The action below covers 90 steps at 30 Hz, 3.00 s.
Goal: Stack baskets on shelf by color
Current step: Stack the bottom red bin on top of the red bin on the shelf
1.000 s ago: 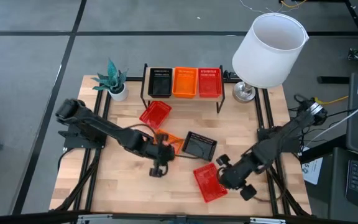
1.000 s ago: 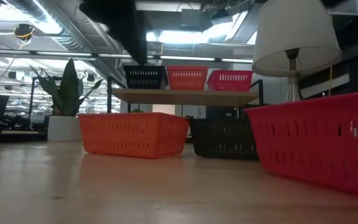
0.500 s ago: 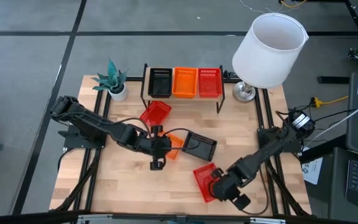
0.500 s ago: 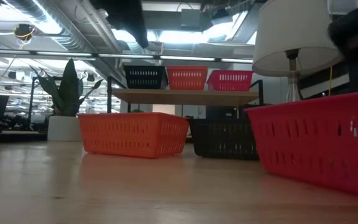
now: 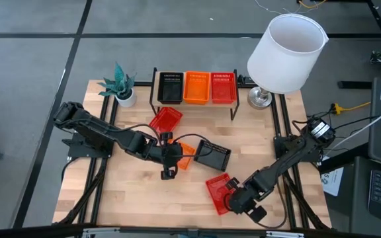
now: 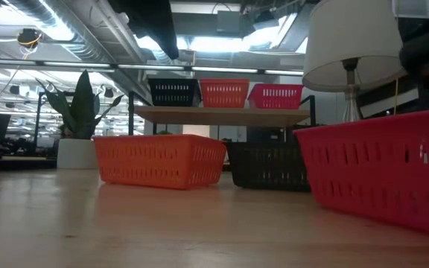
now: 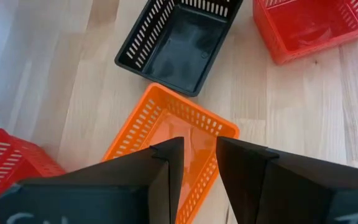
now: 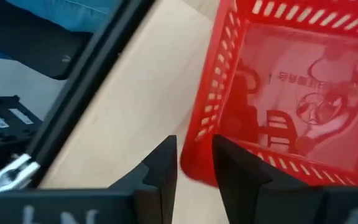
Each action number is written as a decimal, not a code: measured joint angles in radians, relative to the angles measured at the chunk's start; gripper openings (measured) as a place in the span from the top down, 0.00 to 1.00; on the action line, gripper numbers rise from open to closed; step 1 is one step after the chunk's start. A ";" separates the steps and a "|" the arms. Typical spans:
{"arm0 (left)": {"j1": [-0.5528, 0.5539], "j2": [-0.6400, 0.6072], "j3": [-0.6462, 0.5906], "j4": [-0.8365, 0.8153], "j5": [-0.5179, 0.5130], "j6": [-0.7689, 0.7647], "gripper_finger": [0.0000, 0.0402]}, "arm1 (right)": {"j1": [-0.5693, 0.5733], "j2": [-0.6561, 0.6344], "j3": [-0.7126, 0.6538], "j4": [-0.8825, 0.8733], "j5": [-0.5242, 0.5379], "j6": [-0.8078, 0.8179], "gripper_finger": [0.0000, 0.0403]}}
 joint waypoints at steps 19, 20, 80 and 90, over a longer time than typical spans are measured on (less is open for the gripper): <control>-0.005 0.000 0.000 0.000 0.000 0.000 0.78 | -0.015 0.002 0.072 -0.127 0.086 -0.159 0.98; -0.006 0.000 0.000 0.000 0.000 0.004 0.78 | -0.013 0.002 0.095 -0.152 0.097 -0.163 0.99; -0.242 0.001 0.000 0.019 -0.219 0.086 0.78 | -1.170 -0.077 0.702 -0.845 0.326 -0.534 0.99; -0.242 0.001 0.000 0.019 -0.219 0.086 0.78 | -1.170 -0.049 0.702 -0.866 0.320 -0.500 0.92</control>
